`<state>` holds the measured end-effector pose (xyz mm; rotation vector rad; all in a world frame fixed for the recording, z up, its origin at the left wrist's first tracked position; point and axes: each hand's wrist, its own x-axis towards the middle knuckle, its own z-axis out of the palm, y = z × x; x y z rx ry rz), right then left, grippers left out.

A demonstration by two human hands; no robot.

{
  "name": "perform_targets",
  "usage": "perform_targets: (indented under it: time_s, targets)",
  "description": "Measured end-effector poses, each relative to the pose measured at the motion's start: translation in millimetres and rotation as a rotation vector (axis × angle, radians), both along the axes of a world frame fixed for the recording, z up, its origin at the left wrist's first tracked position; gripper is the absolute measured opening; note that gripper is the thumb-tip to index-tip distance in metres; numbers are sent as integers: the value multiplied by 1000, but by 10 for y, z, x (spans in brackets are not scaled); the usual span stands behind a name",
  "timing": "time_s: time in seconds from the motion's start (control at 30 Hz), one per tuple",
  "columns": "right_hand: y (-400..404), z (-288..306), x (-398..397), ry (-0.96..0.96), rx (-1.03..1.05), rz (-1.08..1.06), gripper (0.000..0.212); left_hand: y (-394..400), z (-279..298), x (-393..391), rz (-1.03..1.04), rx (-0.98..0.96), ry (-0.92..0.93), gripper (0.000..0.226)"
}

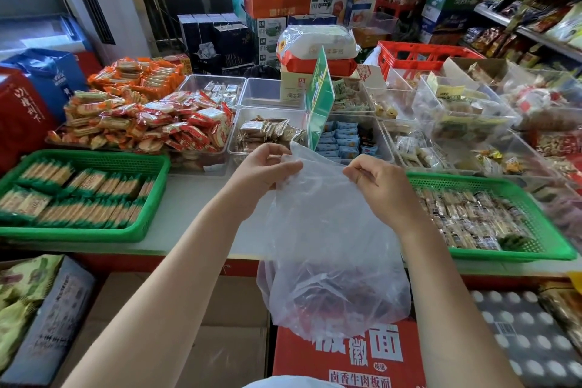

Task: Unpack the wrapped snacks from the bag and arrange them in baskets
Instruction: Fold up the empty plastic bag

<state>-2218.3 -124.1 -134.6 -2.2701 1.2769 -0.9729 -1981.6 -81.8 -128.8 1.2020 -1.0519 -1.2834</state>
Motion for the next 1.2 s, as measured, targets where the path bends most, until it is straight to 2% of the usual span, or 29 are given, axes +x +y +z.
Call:
perform_targets:
  time_s: [0.1, 0.17, 0.23, 0.33, 0.43, 0.6, 0.63, 0.7, 0.77, 0.8, 0.9, 0.97, 1.03, 1.1, 1.2]
  targets:
    - [15, -3, -5, -7, 22, -13, 20, 0, -14, 44, -45, -12, -164, 6]
    - [29, -4, -6, -19, 52, -15, 19, -8, -22, 54, 20, -49, -214, 12]
    - [42, 9, 4, -68, 96, 3, 21, -26, -49, 65, 56, -81, -125, 27]
    - [34, 52, 27, -175, 144, 21, 23, -8, -61, 27, -114, -67, 94, 35]
    - [17, 96, 35, -222, 143, 4, 22, 19, -62, -60, -202, -56, -32, 49]
    - [15, 129, 24, -215, 149, -4, 24, -54, -63, -53, -35, -93, -143, 14]
    - [13, 129, 19, -213, 151, -8, 24, -70, -73, -46, 14, -86, -144, 19]
    - [10, 119, 16, -197, 145, -16, 24, -89, -100, -35, 101, -69, -166, 43]
    - [12, 109, 18, -194, 135, -21, 23, -93, -120, -13, 122, -47, -178, 71]
    - [19, 108, 18, -198, 133, -21, 24, -82, -124, 0, 114, -25, -191, 78]
    - [32, 126, -3, -226, 125, -34, 25, -48, -126, 63, 12, 46, -244, 71]
    - [28, 153, -34, -230, 122, -40, 24, -43, -143, 117, -91, 79, -132, 52]
    - [17, 170, -46, -200, 120, -37, 21, -18, -139, 143, -189, 129, 125, 44]
    - [-3, 157, -24, -179, 112, -30, 18, 4, -114, 133, -260, 201, 321, 54]
    - [-19, 131, 30, -170, 100, -26, 17, 9, -48, 73, -252, 242, 372, 59]
